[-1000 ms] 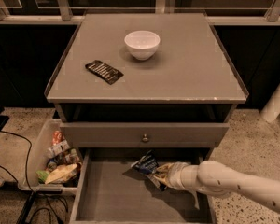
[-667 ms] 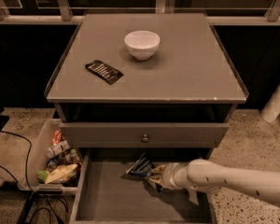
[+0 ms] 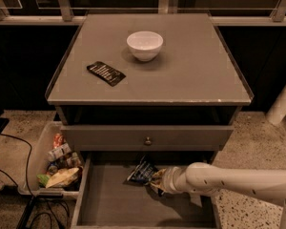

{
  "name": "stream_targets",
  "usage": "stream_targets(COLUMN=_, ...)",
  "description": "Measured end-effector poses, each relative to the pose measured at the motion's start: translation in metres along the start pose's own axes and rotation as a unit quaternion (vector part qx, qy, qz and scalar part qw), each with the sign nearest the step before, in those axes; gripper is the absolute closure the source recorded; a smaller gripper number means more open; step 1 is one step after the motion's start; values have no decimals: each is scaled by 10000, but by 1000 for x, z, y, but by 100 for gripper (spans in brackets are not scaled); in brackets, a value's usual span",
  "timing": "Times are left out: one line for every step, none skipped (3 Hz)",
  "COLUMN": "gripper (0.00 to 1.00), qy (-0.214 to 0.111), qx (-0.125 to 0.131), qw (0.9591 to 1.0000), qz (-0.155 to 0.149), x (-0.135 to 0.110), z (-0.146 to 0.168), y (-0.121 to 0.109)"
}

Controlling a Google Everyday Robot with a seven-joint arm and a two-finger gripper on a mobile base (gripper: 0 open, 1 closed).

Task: Place blue chip bag into middle drawer

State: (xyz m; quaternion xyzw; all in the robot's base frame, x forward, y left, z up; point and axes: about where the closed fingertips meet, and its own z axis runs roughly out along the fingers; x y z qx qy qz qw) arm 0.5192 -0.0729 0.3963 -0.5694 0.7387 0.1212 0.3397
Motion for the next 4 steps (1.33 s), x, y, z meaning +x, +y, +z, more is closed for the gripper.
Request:
stream_targets(gripper=59, qy=0, qx=0, qw=10000, qz=0, x=0, z=0, y=0)
stream_targets(gripper=36, qy=0, qx=0, qw=10000, qz=0, x=0, z=0, y=0)
stream_targets(gripper=12, qy=0, qx=-1, qw=10000, qz=0, x=0, z=0, y=0)
stream_targets(gripper=0, qy=0, qx=-1, qw=10000, qz=0, x=0, z=0, y=0)
